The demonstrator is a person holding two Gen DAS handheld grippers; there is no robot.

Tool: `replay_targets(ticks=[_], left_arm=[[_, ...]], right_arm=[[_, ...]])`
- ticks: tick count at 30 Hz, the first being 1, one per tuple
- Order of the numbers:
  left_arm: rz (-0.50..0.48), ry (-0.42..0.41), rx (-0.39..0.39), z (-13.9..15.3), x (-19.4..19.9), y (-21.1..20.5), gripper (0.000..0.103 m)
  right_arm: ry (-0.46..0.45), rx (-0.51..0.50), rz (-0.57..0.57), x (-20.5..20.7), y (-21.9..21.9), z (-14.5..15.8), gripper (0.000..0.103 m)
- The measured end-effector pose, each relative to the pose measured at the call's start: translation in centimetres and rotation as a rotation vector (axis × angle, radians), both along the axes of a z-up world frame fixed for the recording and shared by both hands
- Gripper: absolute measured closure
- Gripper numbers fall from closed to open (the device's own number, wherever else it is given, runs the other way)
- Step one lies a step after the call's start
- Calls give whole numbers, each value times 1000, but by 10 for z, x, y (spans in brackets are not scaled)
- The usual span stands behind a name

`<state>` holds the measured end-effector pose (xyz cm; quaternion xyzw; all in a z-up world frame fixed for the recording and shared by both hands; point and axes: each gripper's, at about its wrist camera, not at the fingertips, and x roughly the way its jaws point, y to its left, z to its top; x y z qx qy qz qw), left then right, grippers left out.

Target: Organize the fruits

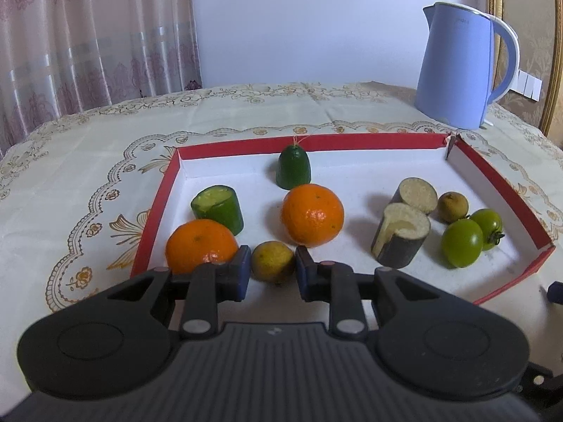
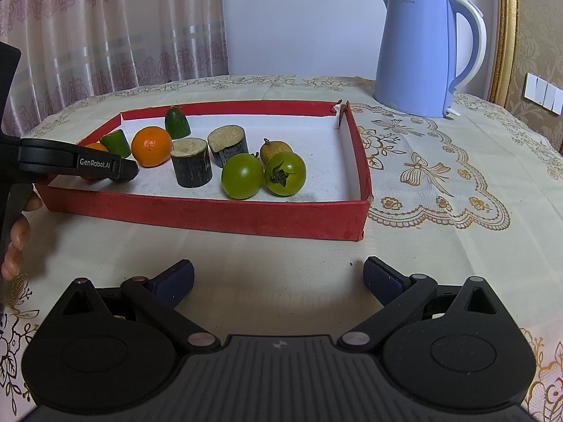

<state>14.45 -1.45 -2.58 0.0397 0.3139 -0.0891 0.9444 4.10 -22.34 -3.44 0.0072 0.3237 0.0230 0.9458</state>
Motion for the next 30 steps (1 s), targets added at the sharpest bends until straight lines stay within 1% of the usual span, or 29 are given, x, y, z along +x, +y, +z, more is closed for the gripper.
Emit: replay_targets(ticks=[3,5,10,15,18,22,27,28,29,30], left_arm=[[4,-6,3,-1,-1,0,75],[18,-6,12,-1,0,1,66],[11,1,13,0,-4,2,64],[15,2,7,-1,-7,2,63],[16,7,1,1,-16,2,56],[22,-5,-28,5,-30,5,51],[27,-21,-45,12,-44,12,50],[37,-33,-43,15,-48,13,46],[50,-56,-31,17,-53,14,36],[65,-87,-13,20,-59,15,32]], right_arm=[[0,0,0,0,0,0,0],[0,0,0,0,0,0,0],[0,0,0,0,0,0,0],[0,-1,0,0,0,0,0],[0,0,0,0,0,0,0],[0,-1,0,0,0,0,0],[0,-2,0,1,0,0,0],[0,-2,0,0,0,0,0],[0,-3,0,1,0,0,0],[0,-2,0,0,0,0,0]])
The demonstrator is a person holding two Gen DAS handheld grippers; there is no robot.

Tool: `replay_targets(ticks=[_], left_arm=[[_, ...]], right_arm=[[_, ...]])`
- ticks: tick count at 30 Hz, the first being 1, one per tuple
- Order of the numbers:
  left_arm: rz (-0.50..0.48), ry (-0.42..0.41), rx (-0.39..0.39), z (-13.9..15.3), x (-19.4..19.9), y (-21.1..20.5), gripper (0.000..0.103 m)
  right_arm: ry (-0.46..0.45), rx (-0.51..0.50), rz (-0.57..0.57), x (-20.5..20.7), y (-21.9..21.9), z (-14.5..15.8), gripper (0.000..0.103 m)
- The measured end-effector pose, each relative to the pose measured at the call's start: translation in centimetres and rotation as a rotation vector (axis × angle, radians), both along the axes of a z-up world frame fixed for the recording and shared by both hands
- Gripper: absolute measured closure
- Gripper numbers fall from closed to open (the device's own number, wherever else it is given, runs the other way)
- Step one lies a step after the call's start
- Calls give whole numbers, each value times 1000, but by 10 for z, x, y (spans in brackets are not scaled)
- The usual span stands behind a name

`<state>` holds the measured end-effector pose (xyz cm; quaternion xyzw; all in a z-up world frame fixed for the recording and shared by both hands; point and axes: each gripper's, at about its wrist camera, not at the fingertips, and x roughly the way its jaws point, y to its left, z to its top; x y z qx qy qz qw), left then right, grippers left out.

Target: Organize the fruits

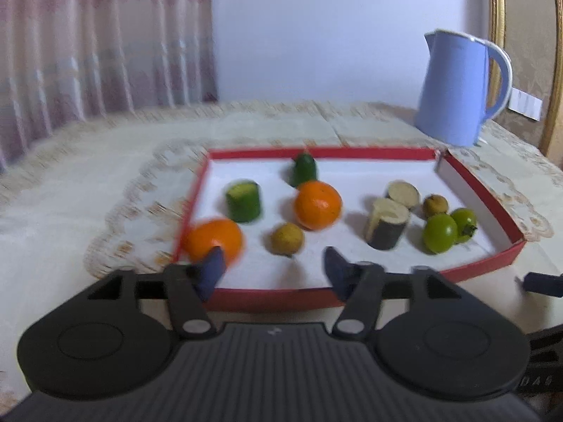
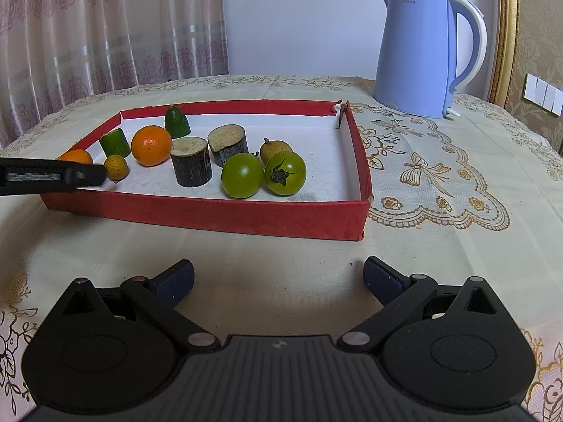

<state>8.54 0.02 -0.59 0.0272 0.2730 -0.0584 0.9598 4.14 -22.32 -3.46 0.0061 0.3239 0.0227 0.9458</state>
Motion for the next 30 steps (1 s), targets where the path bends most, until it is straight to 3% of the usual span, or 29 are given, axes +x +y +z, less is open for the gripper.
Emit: replay_targets(ticks=[3,5,9,12,15,18,25,30], left_arm=[[33,-79,16,11,-22,7,27],[43,-89,-7,17,-30,12,27],[42,-59,-58,20,-40,19,27],[37,-36,-48,17,-45,16,27],[21,-19,-34,13,-51,13,26],[46,-12,-42,12,-55,12,15],[68,-20,-48,15,-63,10,8],[60,-15,-27,17,-67,6,5]], right_arm=[[-1,2,0,0,0,0,0],[-2,-3,-10,0,0,0,0],[-30,-5,-62,-7,1,2,0],[-10,51,-78,-10,5,1,0],[-2,32,-59,-14,15,6,0],[-12,-9,-73,-18,24,16,0],[-31,-56,-166,-19,34,28,0],[-1,-18,-195,-14,29,27,0]])
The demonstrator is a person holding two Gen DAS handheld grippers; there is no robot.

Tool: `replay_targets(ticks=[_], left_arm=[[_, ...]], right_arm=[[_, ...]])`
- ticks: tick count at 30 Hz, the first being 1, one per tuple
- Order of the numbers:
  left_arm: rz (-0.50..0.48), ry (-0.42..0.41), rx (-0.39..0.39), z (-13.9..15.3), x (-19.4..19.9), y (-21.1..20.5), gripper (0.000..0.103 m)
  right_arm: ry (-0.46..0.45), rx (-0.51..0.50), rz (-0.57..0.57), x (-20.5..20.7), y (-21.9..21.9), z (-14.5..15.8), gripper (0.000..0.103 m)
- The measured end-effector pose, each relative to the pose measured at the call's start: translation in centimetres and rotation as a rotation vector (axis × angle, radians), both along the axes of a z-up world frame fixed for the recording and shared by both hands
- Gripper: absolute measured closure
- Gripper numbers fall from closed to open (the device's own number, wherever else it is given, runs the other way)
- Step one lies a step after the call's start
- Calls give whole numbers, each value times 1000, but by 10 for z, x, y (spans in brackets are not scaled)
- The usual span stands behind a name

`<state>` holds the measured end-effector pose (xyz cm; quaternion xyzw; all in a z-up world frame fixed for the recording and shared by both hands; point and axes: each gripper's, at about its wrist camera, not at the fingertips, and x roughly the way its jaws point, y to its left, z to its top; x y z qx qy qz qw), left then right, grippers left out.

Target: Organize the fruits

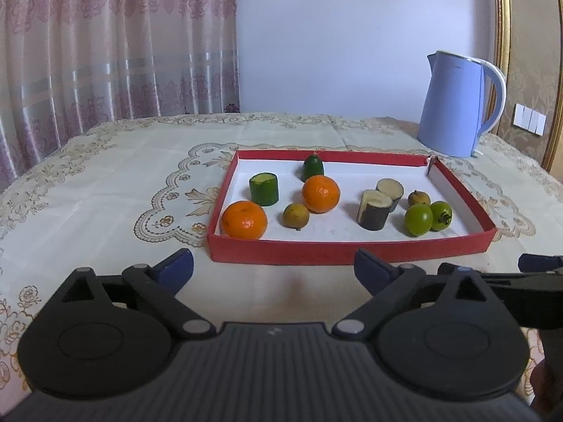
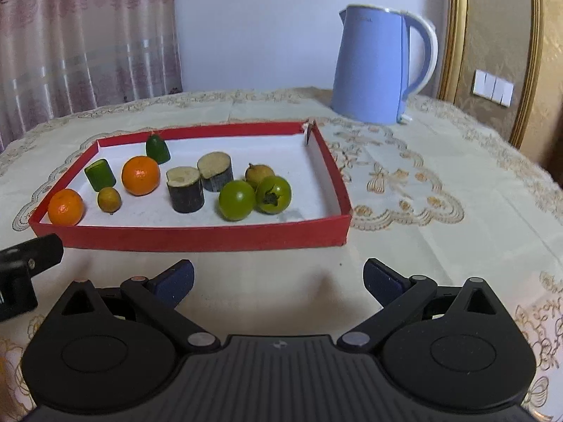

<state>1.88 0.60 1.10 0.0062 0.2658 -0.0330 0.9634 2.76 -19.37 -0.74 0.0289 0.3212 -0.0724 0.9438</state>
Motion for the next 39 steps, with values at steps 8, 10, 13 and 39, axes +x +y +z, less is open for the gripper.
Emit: replay_targets(ticks=[8,10,13,39], left_arm=[[2,26,9,-1,2,-4,1],[5,25,9,-1,1,-4,0],[10,24,15,0,1,-5,0],[20,29,35,0,3,-6,0]], right_arm=[[19,15,-9,2,3,-3,0],[19,5,-10,2,5,-3,0],[16,8,-11,1,6,-3,0],[-7,-16,-47,1,1,-3,0]])
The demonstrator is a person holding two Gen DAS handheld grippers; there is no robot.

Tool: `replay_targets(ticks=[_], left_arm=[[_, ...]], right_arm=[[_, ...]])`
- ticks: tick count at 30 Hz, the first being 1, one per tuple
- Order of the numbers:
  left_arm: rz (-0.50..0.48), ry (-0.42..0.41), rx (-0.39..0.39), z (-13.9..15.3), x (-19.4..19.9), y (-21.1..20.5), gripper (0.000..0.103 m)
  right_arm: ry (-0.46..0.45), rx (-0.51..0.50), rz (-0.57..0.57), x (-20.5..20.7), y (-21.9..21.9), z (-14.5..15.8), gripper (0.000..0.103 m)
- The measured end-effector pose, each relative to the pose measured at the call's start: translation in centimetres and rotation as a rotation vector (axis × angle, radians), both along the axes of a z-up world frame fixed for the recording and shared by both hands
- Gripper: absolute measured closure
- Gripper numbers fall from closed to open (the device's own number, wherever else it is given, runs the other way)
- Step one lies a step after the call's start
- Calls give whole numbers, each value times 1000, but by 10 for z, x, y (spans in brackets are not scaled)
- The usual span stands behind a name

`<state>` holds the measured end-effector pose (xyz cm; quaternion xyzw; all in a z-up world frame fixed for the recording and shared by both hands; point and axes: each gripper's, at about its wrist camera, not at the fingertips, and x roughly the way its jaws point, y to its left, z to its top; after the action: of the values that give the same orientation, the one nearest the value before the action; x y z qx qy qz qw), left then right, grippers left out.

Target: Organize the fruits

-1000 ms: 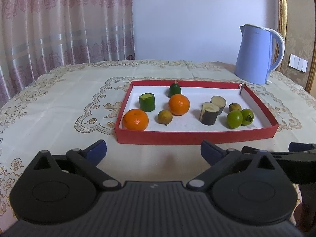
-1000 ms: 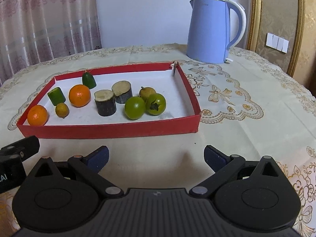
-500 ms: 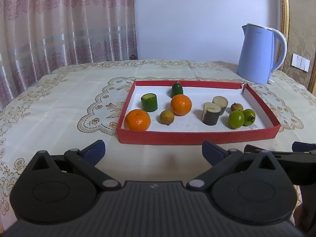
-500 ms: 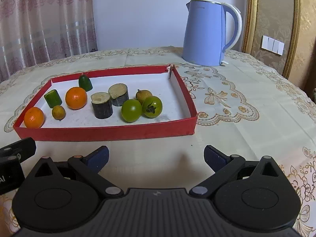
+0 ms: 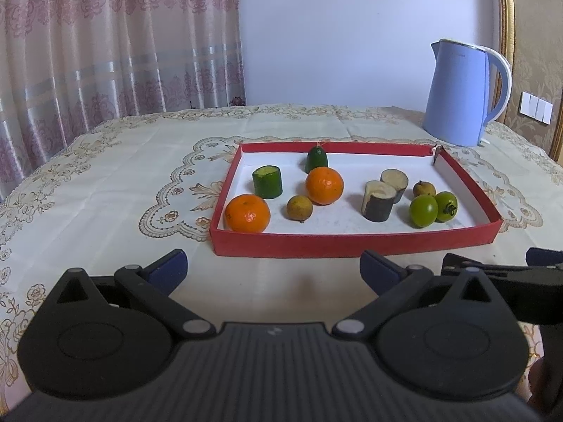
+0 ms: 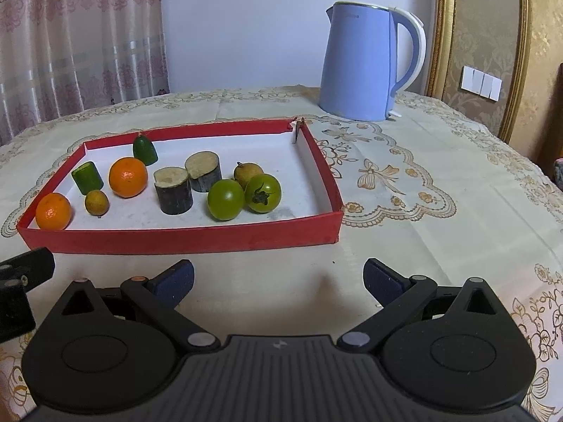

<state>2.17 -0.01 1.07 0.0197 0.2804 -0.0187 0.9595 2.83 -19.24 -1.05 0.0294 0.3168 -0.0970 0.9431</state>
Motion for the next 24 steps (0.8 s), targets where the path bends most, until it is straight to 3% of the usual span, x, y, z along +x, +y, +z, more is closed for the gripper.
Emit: replay_targets(ticks=[24], left_arm=[[9,5,-10,1,1,5,0]], right_arm=[[-2,-16,12,0,4,-2,0]])
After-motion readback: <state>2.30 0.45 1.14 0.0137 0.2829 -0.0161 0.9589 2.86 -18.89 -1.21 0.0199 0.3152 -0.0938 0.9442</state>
